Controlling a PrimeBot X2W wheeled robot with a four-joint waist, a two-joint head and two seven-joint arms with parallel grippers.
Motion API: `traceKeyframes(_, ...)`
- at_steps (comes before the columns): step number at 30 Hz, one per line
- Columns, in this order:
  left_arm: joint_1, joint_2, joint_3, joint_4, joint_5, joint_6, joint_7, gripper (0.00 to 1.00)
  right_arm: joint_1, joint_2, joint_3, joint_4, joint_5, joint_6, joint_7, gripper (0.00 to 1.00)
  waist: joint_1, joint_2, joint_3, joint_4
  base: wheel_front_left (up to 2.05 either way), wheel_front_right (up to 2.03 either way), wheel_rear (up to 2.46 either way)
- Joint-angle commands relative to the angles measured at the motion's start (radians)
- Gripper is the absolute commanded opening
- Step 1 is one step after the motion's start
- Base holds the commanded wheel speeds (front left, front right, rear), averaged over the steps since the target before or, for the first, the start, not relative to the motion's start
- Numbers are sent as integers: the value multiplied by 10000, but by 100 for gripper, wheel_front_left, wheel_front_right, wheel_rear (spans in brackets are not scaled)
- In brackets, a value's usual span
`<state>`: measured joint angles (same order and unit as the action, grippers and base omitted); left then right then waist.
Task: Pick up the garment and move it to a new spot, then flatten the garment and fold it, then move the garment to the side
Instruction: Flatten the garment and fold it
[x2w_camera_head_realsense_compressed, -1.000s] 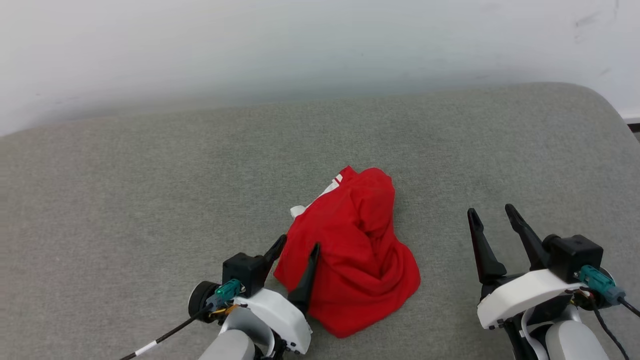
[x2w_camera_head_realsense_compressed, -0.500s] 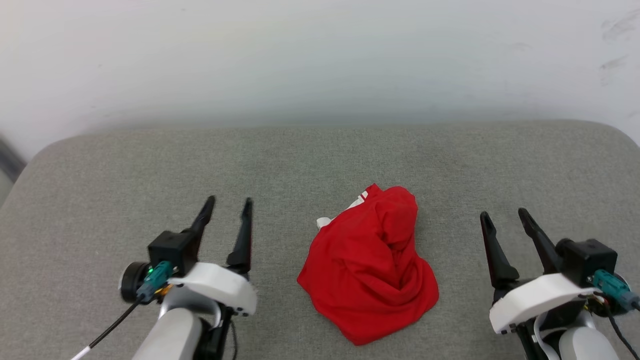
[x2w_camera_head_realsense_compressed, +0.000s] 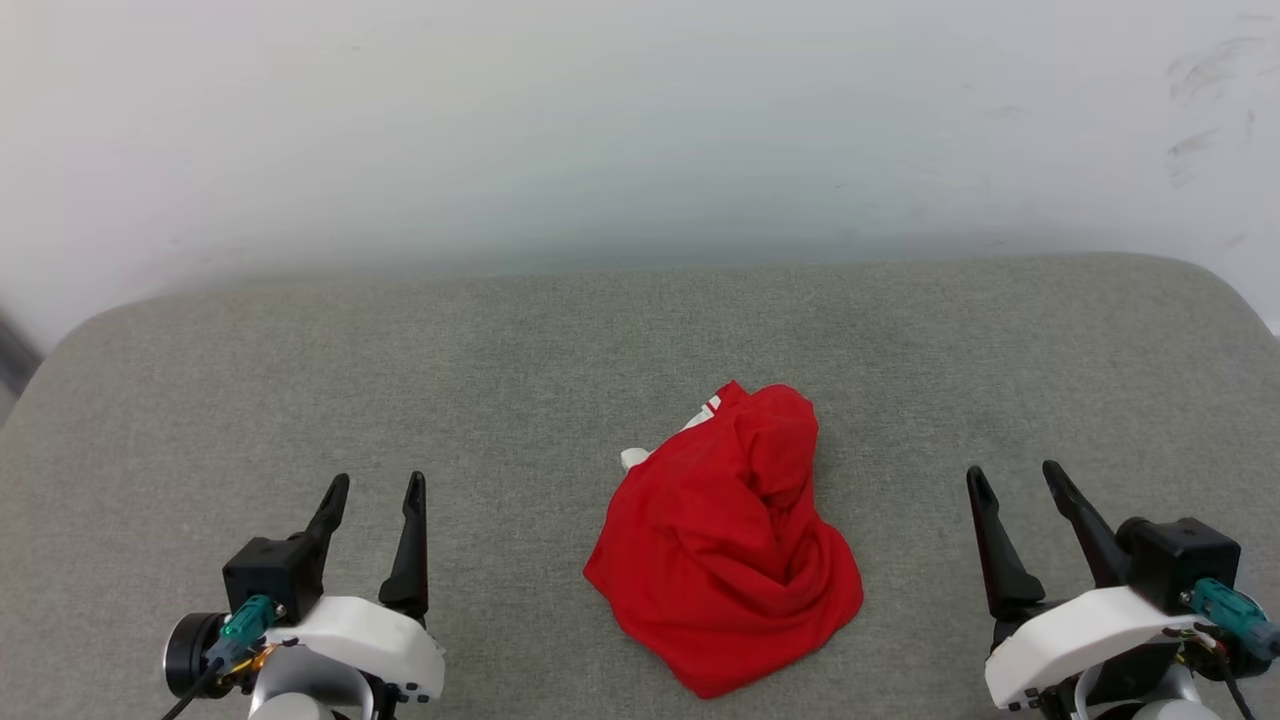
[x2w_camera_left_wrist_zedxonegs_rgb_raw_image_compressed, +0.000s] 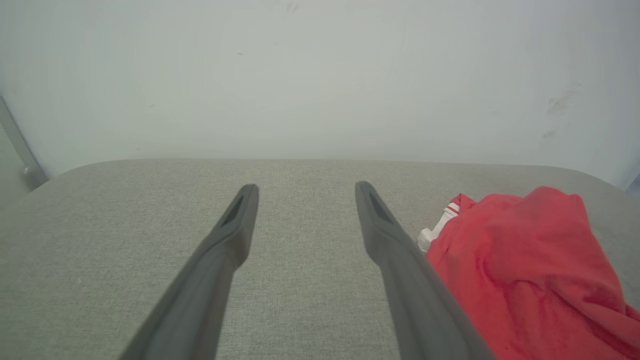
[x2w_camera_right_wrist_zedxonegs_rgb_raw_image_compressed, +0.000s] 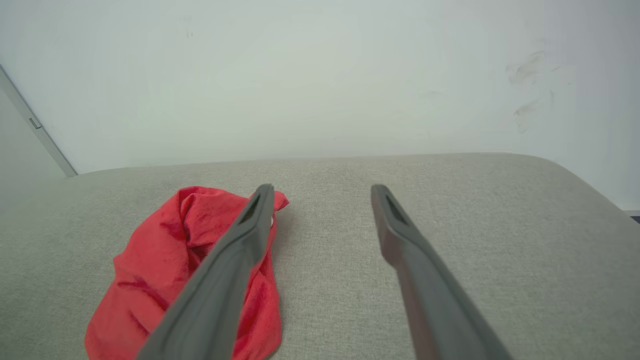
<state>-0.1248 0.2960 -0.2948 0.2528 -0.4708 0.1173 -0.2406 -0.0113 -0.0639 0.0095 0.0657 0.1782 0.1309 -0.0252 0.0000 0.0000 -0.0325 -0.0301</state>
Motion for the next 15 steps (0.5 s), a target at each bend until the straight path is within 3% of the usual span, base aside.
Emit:
traceKeyframes(1, 124, 36, -6, -70, -6, 43, -1, 100, 148, 38, -9, -98, -56, -3, 27, 100, 0, 0, -22, -17, 0, 0, 0)
traceKeyframes(11, -37, 107, -68, -126, -51, 55, 120, 100, 120, 87, 13, -329, -115, -3, 215, 100, 0, 0, -22, 48, 0, 0, 0)
traceKeyframes(15, -412, 126, -390, -50, -53, -264, 489, 100, 110, 98, 41, -330, -76, -3, 227, 100, 0, 0, 2, 53, 0, 0, 0)
